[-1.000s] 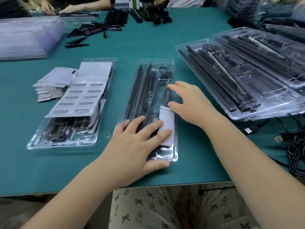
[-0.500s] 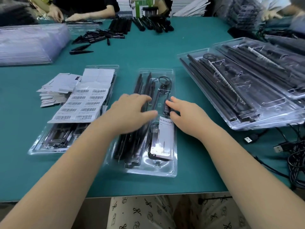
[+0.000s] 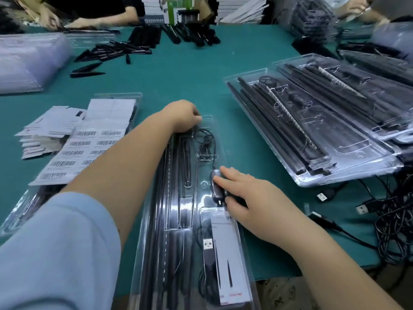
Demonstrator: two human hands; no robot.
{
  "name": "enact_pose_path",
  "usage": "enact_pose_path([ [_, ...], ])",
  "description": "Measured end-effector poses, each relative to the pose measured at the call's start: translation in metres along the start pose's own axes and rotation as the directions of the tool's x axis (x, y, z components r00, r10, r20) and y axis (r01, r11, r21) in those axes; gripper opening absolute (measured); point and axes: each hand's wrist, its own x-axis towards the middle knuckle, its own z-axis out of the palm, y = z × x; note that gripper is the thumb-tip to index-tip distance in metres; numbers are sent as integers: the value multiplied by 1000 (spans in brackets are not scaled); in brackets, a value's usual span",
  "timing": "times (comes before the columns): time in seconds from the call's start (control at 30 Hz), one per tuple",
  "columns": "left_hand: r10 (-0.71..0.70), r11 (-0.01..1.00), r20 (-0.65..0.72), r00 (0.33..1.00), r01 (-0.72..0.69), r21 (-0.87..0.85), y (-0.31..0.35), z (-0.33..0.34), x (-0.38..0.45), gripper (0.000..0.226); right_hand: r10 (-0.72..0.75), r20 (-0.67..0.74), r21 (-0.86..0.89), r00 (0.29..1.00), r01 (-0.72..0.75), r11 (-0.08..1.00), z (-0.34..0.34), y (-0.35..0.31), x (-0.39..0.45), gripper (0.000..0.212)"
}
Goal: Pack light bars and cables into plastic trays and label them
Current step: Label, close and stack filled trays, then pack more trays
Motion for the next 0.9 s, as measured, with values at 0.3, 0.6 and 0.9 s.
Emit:
enact_pose_path([
  [0.3,-37,978,312,949,98,-183,-16,-23,32,32,57,-3,-17,998,-57,998,7,-6,10,55],
  [0.6,-57,900,270,961,167,-403,-33,-29,58,11,129,-144,57,981,-122,991,7,-4,52,55],
  [0.9,-84,789,438,895,329,-519,-19,-30,79,19,227,-266,270,937,-154,950,13,-2,60,52],
])
